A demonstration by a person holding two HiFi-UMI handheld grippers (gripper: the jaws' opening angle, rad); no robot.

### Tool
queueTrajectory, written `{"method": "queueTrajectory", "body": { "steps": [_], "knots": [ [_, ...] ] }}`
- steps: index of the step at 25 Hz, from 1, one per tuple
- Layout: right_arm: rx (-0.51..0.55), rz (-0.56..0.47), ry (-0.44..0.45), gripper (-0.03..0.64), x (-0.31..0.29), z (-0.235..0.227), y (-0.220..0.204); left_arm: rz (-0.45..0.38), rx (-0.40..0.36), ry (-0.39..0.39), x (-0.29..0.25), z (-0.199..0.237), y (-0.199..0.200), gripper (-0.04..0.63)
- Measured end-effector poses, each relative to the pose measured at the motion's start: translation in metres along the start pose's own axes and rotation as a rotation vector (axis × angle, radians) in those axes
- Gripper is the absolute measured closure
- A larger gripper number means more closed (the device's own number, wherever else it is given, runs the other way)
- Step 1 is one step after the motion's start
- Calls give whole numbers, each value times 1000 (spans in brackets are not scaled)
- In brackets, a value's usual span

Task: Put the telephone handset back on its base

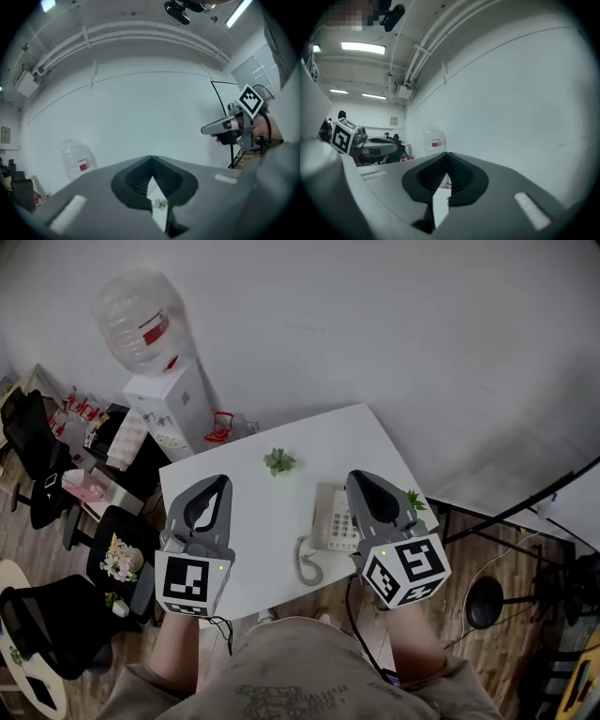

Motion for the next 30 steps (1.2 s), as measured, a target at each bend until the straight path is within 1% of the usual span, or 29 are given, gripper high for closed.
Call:
{"method": "queueTrajectory", "body": {
  "steps": [2,4,8,11,15,20,23,25,28,30],
  "knots": [
    [15,-26,22,588,13,6,11,-47,4,-1,8,-4,19,595],
    [26,-46,33,588,25,12,20,-72,8,0,15,-7,30,595],
    [52,-79,48,588,44,22,33,-79,8,-7,29,-19,38,595],
    [77,-97,30,589,56,25,36,-72,11,-26,38,-31,40,595],
    [83,-89,12,589,70,25,28,-63,14,-49,45,-43,37,595],
    [22,-30,17,589,77,22,0,-42,13,-57,51,-55,26,595],
    [-9,11,19,589,80,21,-20,-15,15,-73,52,-65,12,595],
    [-19,55,31,589,81,22,-36,34,23,-82,53,-71,-5,595],
    [-7,112,37,589,88,25,-55,116,89,-89,57,-77,-32,595],
    [-12,115,30,589,91,25,-57,128,116,-84,58,-77,-36,595]
  ]
}}
Point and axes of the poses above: the fingertips, and each gripper's own axes: x backward along the fingers, z to its left, y out of its top, the point moved 3 cm from there along x, backward along the fingers, and after that the axes turned 4 degrees about y, right-handed, at the moved point
